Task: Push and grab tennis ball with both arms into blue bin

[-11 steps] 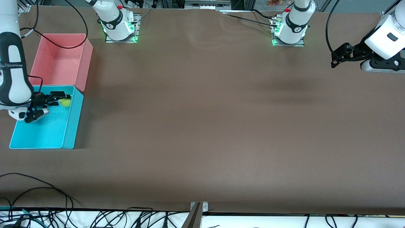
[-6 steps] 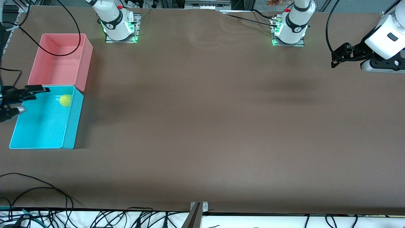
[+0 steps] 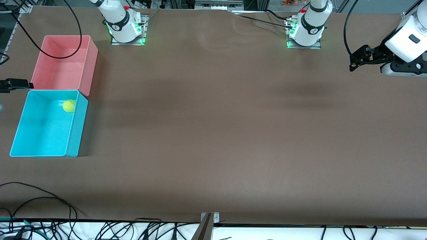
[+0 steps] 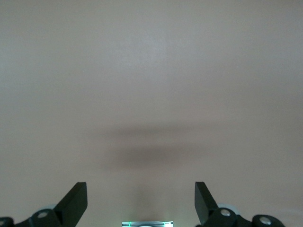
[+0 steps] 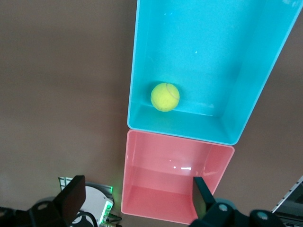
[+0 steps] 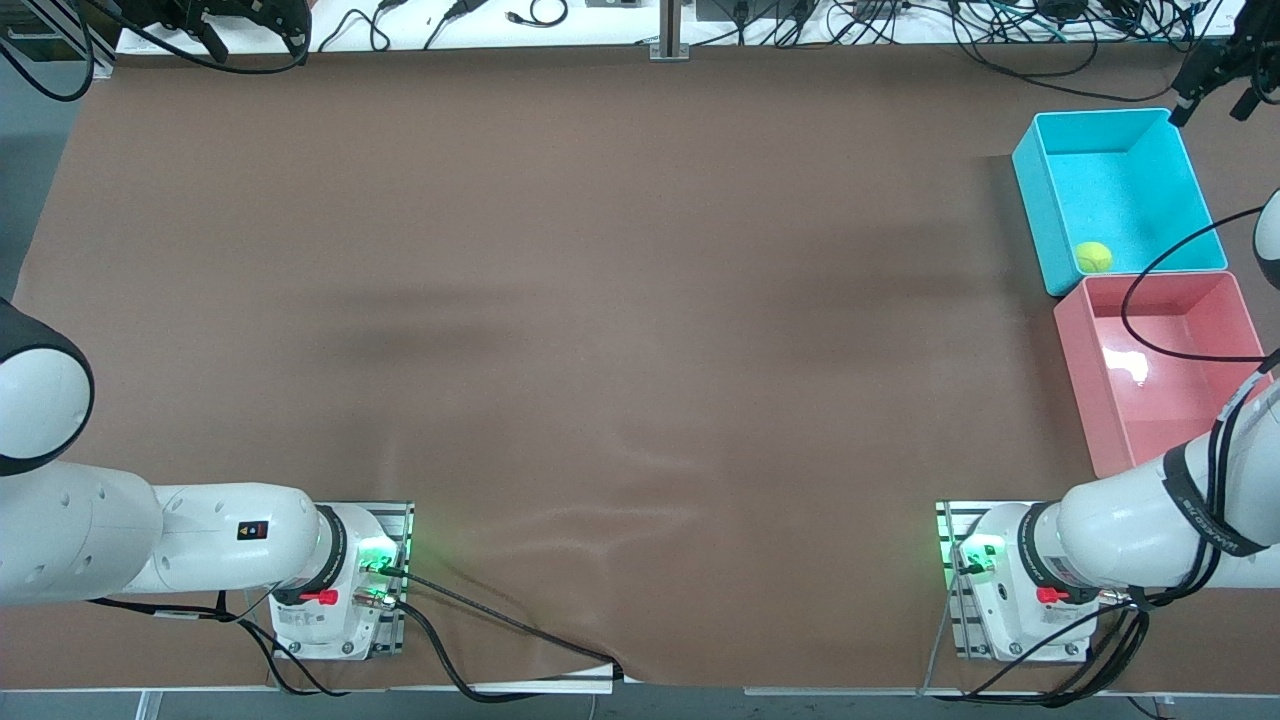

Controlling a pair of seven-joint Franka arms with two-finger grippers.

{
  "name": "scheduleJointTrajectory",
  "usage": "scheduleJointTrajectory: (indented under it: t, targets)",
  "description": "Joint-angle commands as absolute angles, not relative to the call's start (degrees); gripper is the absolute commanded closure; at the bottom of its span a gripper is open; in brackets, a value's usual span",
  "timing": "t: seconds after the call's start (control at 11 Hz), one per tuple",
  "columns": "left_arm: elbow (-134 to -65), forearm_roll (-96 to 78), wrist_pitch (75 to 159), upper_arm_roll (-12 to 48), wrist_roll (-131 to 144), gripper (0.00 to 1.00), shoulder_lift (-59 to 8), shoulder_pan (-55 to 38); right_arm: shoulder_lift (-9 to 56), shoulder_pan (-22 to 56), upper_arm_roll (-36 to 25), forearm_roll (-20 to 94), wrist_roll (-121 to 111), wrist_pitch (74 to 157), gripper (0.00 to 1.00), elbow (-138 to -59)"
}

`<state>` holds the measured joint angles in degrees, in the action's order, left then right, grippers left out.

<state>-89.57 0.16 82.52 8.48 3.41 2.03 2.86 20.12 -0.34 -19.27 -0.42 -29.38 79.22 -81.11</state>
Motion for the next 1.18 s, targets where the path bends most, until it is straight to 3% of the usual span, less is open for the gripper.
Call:
scheduleJointTrajectory:
  t: [0.0, 0.27, 0.55, 0.91, 1.09]
  targets:
    - [-88.4, -0.6, 81.3, 8.6, 3.9, 0.0, 1.9, 3.0, 20.7, 3.6, -19.1, -4.0, -17.4, 76.7, 0.0, -75.3]
    - [-88.3, -0.7, 81.3, 8.7, 3.9, 0.0, 1.9, 2.9, 20.4, 5.0, -19.8, -3.9, -16.5, 74.7, 0.0, -72.5]
    - [-88.3, -0.7, 81.3, 8.7, 3.9, 0.0, 1.9, 2.9, 15.5, 4.8, -18.5, -3.3, -20.1, 72.7, 0.0, -72.0]
    - [-88.3, -0.7, 81.3, 8.7, 3.9, 0.0, 1.9, 2.9, -3.7, 3.1, -14.3, -0.6, -15.4, 92.6, 0.0, -98.1]
    - [-88.3, -0.7, 81.3, 8.7, 3.9, 0.0, 1.9, 2.9, -5.9, 3.1, -9.4, -1.4, -6.6, 98.5, 0.0, -102.9]
